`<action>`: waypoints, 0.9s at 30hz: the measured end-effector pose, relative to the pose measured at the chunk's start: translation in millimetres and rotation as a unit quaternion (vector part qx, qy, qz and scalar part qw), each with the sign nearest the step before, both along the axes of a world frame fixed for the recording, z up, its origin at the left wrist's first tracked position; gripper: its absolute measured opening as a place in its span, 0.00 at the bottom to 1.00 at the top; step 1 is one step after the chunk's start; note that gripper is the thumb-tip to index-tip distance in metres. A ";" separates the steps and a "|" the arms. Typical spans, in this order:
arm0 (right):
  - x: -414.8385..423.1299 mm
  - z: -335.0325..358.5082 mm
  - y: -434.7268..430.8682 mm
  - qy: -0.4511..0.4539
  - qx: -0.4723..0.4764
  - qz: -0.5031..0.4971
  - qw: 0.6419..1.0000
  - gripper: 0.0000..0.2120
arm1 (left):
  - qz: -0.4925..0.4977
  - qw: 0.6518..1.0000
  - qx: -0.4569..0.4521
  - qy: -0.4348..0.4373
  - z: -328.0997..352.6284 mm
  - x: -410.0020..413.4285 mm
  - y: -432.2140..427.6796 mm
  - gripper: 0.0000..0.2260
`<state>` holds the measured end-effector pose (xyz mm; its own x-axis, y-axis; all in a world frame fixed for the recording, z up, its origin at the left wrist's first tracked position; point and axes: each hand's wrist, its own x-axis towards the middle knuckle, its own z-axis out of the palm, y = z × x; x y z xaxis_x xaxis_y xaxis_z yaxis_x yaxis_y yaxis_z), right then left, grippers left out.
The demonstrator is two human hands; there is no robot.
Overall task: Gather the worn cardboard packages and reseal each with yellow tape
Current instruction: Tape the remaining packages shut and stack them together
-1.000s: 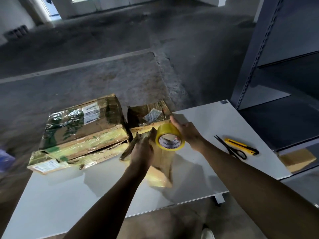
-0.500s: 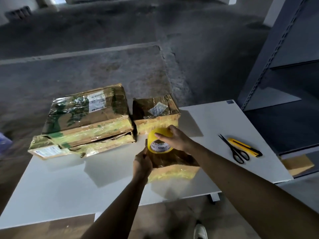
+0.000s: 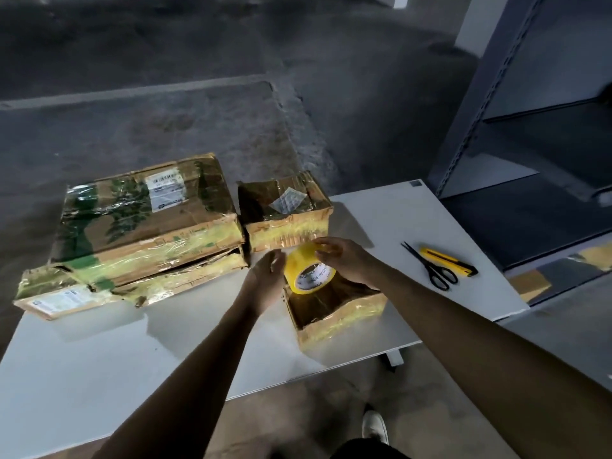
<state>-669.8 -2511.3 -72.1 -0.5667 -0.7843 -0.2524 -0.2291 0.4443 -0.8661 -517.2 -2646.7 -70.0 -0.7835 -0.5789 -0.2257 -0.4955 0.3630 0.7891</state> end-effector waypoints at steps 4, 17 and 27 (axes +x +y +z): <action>10.3 4.9 6.1 0.043 0.000 -0.016 0.999 0.22 | -0.155 0.981 -0.117 -0.027 20.7 -21.9 12.3 0.26; -58.3 -41.6 94.5 0.165 0.165 -0.226 0.946 0.12 | -0.215 0.921 -0.289 -0.151 18.7 -83.3 31.4 0.24; -120.3 -97.8 127.3 0.143 0.315 -0.196 0.918 0.23 | -0.219 0.882 -0.312 -0.276 26.1 -113.6 52.0 0.20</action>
